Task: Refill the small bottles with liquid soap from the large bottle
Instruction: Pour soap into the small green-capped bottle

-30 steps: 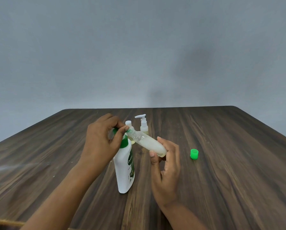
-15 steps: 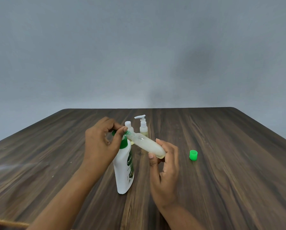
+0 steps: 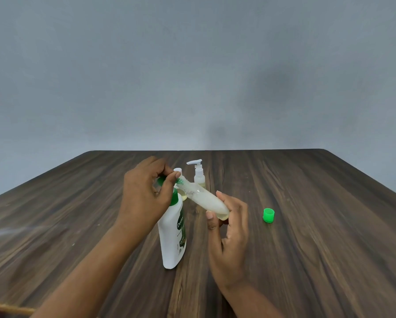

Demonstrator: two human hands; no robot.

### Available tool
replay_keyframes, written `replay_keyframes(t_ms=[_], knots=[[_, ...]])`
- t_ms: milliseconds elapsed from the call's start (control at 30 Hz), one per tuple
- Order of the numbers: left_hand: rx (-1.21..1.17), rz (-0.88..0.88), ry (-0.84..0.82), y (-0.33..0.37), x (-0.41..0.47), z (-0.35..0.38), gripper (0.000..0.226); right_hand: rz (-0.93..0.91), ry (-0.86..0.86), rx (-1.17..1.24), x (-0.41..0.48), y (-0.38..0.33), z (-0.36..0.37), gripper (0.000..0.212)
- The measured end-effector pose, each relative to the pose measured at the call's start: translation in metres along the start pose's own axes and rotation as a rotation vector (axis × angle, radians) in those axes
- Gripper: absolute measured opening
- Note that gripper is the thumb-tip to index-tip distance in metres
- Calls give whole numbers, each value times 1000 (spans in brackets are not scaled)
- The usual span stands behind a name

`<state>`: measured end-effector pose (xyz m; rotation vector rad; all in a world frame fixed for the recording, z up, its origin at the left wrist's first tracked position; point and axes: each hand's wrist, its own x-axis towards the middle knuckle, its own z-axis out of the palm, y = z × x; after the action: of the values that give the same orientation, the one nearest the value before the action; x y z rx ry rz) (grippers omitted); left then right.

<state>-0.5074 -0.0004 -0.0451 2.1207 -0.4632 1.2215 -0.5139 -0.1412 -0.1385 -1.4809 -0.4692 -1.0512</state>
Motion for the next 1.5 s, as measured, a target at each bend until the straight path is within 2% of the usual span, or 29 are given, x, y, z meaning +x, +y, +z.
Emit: replay_keyframes(t_ms=[267,467,700,833,1033,1300,1500], knots=[[-19,8,36,1,-6,0,29,9,-15,2,-2,1,0,29],[10,-31,-28,6,6,0,19,9,1,13,-1,0,-1,29],[-23,-24,18,-4,-6,2,26,18,-24,-9,-1,3,0,29],[-2,-16,31,0,-7,1,22,22,-25,-3,-3,2,-1,29],[52,4,-51,1,5,-4,17,12,-20,3,-1,0,0,30],[-29,-10,25,-5,-11,1,26,18,-22,1,-2,0,-1,29],[7,9,-9,-1,-2,0,24,11,-27,18,-2,0,-1,29]])
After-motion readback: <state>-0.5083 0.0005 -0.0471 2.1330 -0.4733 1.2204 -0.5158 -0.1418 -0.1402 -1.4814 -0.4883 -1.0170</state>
